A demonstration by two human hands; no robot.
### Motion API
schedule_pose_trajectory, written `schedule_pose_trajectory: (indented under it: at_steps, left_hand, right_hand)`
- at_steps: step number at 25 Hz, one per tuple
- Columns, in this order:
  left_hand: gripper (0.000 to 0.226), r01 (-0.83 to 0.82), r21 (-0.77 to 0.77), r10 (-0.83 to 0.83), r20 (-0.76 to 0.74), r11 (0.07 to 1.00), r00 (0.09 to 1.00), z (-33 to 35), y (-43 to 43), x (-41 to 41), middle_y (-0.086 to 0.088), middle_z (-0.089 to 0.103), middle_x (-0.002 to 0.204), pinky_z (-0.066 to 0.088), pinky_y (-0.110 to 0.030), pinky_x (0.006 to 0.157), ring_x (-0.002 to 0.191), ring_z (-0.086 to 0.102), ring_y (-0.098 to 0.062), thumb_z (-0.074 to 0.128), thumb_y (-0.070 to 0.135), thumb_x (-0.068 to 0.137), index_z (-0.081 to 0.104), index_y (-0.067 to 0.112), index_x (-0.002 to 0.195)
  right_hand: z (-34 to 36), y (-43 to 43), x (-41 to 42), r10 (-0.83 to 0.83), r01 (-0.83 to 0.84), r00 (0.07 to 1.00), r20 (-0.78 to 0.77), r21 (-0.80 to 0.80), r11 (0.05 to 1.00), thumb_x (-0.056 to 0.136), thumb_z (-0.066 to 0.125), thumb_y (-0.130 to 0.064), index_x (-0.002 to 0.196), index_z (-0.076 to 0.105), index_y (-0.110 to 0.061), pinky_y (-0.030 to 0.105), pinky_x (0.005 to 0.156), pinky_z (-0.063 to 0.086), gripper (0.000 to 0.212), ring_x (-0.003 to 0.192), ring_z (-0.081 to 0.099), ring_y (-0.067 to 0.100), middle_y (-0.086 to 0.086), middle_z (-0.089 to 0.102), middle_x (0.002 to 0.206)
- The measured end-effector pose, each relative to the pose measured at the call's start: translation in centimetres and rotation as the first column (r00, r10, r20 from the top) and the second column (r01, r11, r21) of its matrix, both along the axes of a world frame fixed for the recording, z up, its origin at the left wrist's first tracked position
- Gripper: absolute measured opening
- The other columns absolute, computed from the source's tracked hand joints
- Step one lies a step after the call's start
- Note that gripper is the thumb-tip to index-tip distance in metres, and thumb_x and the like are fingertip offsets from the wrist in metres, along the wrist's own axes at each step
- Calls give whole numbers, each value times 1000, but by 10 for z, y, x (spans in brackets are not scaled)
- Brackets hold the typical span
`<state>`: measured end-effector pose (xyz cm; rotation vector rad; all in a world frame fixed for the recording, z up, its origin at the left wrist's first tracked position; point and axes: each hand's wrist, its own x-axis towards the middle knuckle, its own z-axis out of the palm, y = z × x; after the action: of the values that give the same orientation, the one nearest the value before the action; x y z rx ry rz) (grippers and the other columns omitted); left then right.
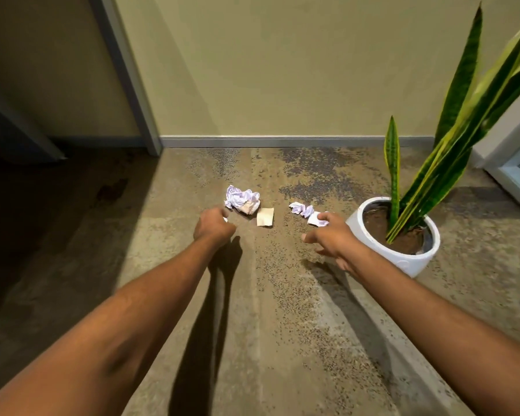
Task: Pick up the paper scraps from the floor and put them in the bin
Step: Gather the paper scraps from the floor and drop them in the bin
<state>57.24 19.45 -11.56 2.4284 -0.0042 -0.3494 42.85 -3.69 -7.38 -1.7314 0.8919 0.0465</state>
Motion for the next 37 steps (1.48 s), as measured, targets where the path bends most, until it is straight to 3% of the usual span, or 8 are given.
schedule_pose_trajectory:
  at_steps: [4, 9, 14, 19, 22, 25, 31, 37]
  left_hand:
    - [50, 19, 199, -21, 7, 980, 1000, -29, 17, 17, -18, 54, 139, 52, -44, 102, 130, 55, -38, 77, 41, 88, 64, 14, 128]
    - [56, 22, 334, -53, 84, 942, 995, -51, 11, 20, -14, 49, 141, 50, -46, 104, 136, 46, -36, 74, 57, 90, 67, 15, 126]
    - [26, 87, 272, -133, 155, 958, 979, -56, -6, 24, -16, 55, 136, 53, -47, 103, 130, 52, -37, 65, 26, 100, 72, 10, 120]
    - [32, 222, 193, -240, 76, 956, 968, -49, -29, 15, -12, 51, 127, 52, -47, 104, 127, 47, -30, 62, 17, 85, 67, 10, 116]
    - [30, 241, 103, -244, 26, 965, 969, -46, -51, 7, -13, 47, 130, 50, -49, 104, 129, 45, -30, 63, 24, 85, 59, 9, 111]
    - [33, 199, 44, -200, 9, 979, 980, -42, -74, 0, -14, 47, 132, 50, -46, 103, 127, 48, -31, 65, 32, 91, 61, 9, 114]
    - [33, 63, -12, -63, 29, 998, 998, -44, -91, -5, -14, 49, 133, 53, -42, 99, 121, 54, -29, 66, 24, 94, 65, 7, 121]
    - [32, 31, -45, -28, 55, 998, 998, -50, -91, -3, -11, 53, 126, 44, -29, 82, 105, 50, -18, 68, 10, 93, 70, 9, 125]
  right_hand:
    - [-36, -10, 39, -25, -3, 989, -144, -192, 981, 77, 95, -17, 170, 18, -29, 43, 113, 45, 121, 150, 38, 38, 13, 21, 173]
    - [-65, -20, 79, -101, 47, 965, -244, -220, 974, 77, 94, -30, 170, 1, -40, 49, 118, 39, 132, 155, 24, 42, 13, 3, 172]
    - [-70, -30, 106, 73, -127, 980, -187, -299, 946, 84, 90, -33, 171, 20, -35, 54, 121, 41, 111, 151, 37, 42, 13, 25, 173]
    - [-74, -33, 115, 291, -489, 863, -414, -536, 688, 96, 72, -26, 163, 39, -37, 54, 117, 41, 75, 150, 33, 43, 17, 39, 163]
    - [-78, -27, 116, 345, -546, 836, -426, -587, 598, 96, 68, -20, 158, 46, -35, 55, 111, 45, 67, 149, 32, 41, 15, 42, 158]
    - [-81, -19, 120, 390, -543, 840, -378, -579, 609, 94, 70, -16, 158, 45, -33, 55, 110, 46, 70, 147, 32, 39, 16, 40, 157]
    - [-68, -11, 132, 434, -597, 796, -422, -421, 683, 84, 71, 2, 169, 10, -44, 61, 116, 45, 115, 154, 21, 41, 13, 13, 169]
    - [-65, -11, 148, 495, -590, 799, -342, -284, 756, 73, 79, 17, 155, 51, -33, 54, 93, 64, 99, 128, 52, 39, 9, 27, 147]
